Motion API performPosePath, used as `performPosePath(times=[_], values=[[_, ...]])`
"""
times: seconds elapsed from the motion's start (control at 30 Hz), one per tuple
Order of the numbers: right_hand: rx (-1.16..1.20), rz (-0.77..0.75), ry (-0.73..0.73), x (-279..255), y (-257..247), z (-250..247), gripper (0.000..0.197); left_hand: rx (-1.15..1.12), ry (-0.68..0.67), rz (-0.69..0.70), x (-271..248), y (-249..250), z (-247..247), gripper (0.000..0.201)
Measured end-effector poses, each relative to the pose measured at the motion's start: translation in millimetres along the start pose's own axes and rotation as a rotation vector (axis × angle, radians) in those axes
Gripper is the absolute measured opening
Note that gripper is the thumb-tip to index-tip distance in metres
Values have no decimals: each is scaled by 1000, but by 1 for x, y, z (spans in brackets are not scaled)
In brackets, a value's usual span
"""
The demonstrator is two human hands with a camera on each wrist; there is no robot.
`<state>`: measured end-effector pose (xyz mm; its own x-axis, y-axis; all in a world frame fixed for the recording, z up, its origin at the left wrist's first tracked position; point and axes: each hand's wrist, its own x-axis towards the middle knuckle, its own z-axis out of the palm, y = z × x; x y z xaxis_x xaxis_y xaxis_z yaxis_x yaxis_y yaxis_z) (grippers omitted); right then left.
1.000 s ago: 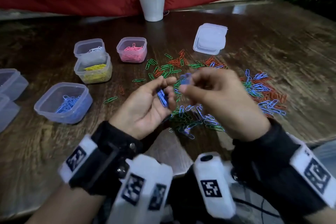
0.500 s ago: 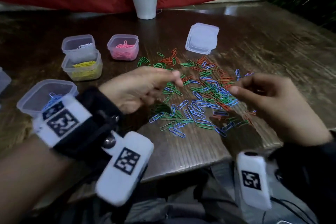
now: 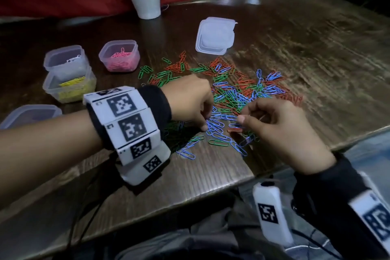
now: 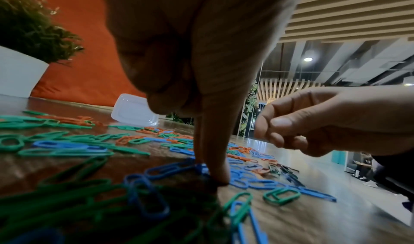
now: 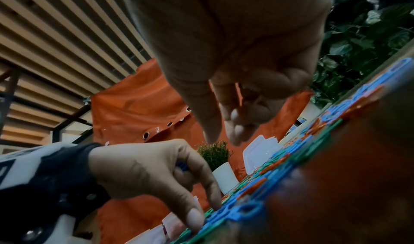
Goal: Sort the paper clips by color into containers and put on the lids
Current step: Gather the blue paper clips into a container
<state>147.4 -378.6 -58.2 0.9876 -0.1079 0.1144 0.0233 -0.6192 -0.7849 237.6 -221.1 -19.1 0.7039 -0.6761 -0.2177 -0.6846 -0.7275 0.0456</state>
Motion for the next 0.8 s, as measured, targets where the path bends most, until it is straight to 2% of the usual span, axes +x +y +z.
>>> performPosePath(times=[0.1, 0.2, 0.3, 0.43, 0.53, 0.8], values=[[-222, -55, -69, 0, -13, -6, 6, -35, 34, 74, -2, -6, 2, 34], [-488, -89, -223, 8, -23, -15, 22, 75, 50, 118, -4, -10, 0, 52], [-580, -111, -336, 26, -30, -11, 36, 123, 37, 143, 1, -8, -3, 63], [-601, -134, -422, 45, -37, 0, 35, 21, -24, 185, 5, -9, -5, 54], [-603, -140, -418, 50, -39, 2, 30, -46, -5, 207, 5, -11, -3, 41], [-616, -158, -466, 44, -35, 0, 28, 132, 63, 242, 2, 0, -1, 26]])
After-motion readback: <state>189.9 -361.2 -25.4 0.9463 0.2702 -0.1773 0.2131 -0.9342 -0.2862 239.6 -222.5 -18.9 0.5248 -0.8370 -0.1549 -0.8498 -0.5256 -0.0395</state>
